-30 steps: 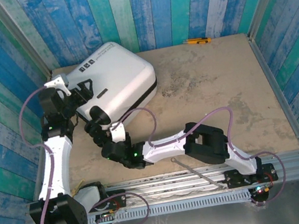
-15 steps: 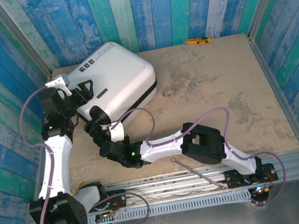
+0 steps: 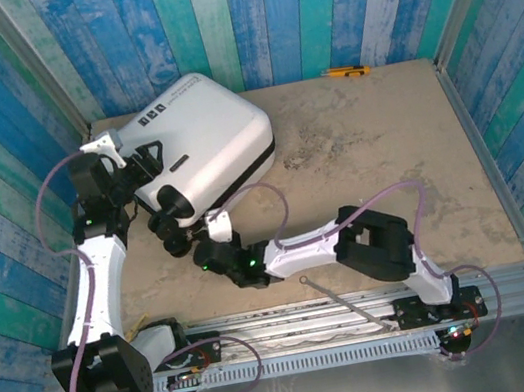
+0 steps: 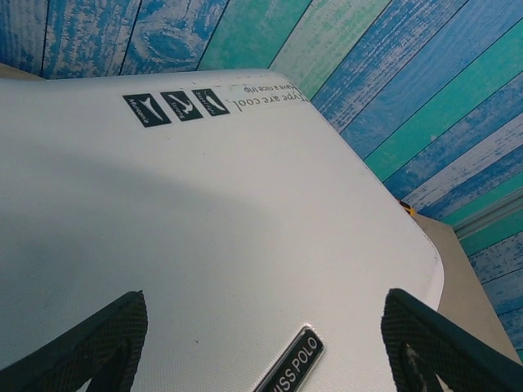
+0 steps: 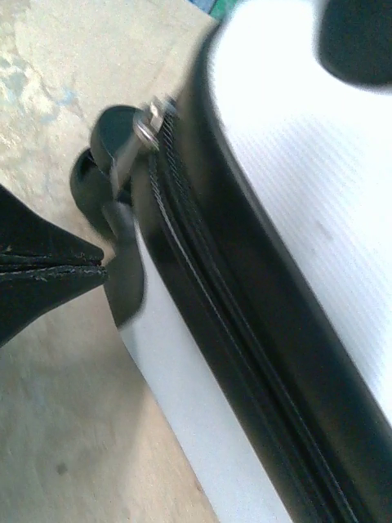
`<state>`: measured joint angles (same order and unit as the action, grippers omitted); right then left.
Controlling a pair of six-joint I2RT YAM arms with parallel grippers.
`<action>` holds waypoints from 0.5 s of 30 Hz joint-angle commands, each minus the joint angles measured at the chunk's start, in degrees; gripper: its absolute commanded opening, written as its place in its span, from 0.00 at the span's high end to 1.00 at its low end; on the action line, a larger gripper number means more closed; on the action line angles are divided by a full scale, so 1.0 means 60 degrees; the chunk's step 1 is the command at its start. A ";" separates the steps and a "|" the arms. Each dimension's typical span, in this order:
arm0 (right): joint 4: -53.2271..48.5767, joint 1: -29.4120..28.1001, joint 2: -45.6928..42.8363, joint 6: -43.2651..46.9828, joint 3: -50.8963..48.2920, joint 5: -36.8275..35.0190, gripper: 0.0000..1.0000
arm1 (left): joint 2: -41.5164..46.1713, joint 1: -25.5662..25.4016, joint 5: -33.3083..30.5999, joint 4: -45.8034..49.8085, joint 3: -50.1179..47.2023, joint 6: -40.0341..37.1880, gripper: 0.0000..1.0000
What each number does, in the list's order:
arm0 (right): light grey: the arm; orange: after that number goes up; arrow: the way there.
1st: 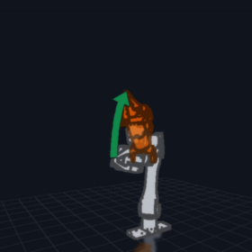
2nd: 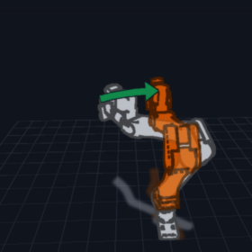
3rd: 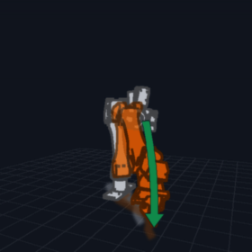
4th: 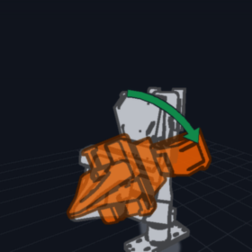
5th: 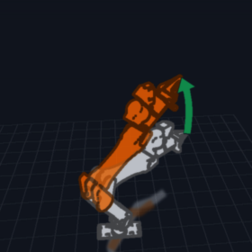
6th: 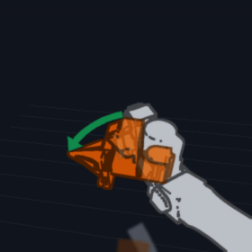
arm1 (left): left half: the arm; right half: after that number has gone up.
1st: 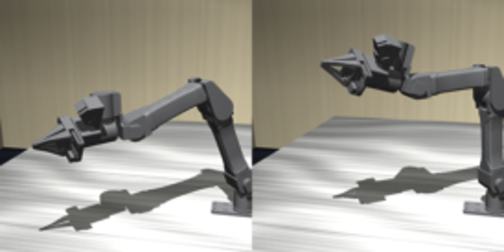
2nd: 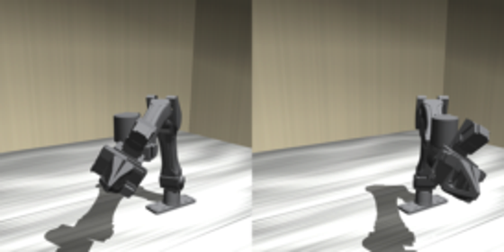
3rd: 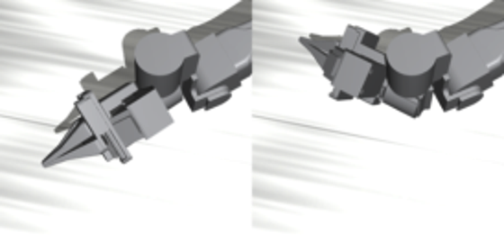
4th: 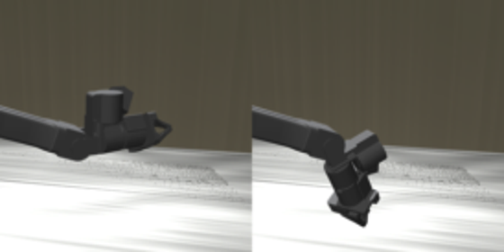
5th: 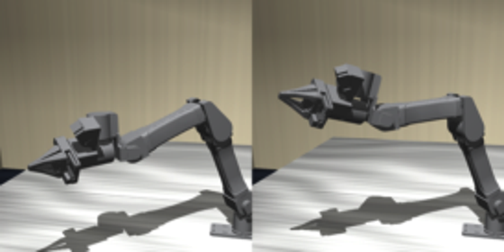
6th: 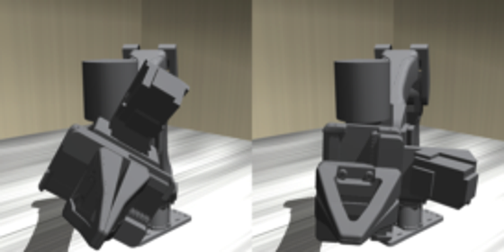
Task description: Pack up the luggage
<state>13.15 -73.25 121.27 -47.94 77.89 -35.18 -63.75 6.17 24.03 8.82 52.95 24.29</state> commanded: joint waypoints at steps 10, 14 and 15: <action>0.0934 0.0774 -0.1013 0.2316 -0.0681 0.2919 0.70 | -0.0148 0.0055 0.0018 0.0150 -0.0094 -0.0147 0.23; 0.0714 0.1040 -0.1594 0.2308 -0.1115 0.3203 0.63 | -0.0570 0.0405 -0.2476 0.1186 0.0388 0.0411 0.24; 0.0597 0.1092 -0.1696 0.2317 -0.1137 0.3321 0.61 | -0.0647 0.0701 -0.2713 0.1277 0.0431 0.0721 0.26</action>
<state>17.43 -67.99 114.80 -36.07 71.85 -18.24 -65.56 7.31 17.39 11.81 53.67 25.30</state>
